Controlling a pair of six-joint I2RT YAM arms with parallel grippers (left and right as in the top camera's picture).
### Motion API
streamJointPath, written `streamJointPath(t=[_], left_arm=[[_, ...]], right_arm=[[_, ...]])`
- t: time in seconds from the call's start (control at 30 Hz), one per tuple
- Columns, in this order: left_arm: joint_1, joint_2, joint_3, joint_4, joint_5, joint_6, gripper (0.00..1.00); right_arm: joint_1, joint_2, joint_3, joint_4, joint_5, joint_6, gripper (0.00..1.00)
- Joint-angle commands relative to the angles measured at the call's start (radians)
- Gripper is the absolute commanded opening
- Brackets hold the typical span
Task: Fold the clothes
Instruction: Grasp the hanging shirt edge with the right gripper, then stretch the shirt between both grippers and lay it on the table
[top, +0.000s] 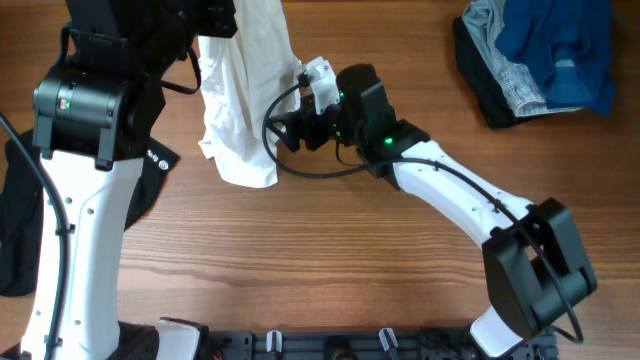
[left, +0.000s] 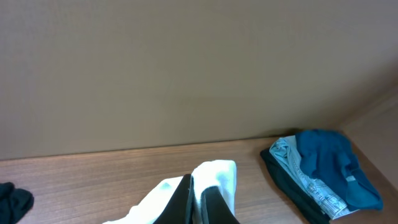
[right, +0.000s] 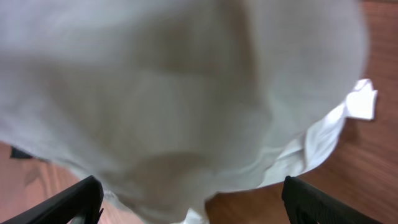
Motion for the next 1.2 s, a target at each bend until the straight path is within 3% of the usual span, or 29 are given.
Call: streamJointPath(t=[0.0, 0.07, 0.2, 0.3, 0.53, 0.77, 0.97, 1.17], left_arm=[[-0.005, -0.004, 0.006, 0.000, -0.008, 0.019, 0.04], [-0.005, -0.004, 0.006, 0.000, -0.008, 0.019, 0.04], [-0.005, -0.004, 0.006, -0.002, -0.008, 0.019, 0.04], [-0.005, -0.004, 0.006, -0.006, -0.008, 0.019, 0.04], [-0.004, -0.004, 0.006, -0.012, -0.009, 0.019, 0.04], [0.014, -0.004, 0.006, -0.025, -0.024, 0.019, 0.04], [0.018, -0.007, 0.006, -0.036, -0.024, 0.020, 0.04], [0.017, -0.103, 0.007, -0.049, -0.024, 0.021, 0.04]], right_arm=[[-0.018, 0.023, 0.015, 0.041, 0.023, 0.006, 0.93], [-0.017, 0.025, 0.015, 0.080, 0.014, 0.007, 0.91], [-0.016, 0.043, 0.015, 0.127, -0.031, 0.016, 0.72], [-0.016, 0.069, 0.015, 0.152, -0.070, 0.041, 0.65], [-0.021, 0.066, 0.015, 0.166, -0.097, 0.063, 0.04], [-0.156, -0.108, 0.033, 0.008, -0.101, 0.007, 0.04], [-0.354, -0.356, 0.185, -0.479, -0.088, -0.245, 0.04], [-0.419, -0.473, 0.386, -0.745, 0.011, -0.309, 0.04]])
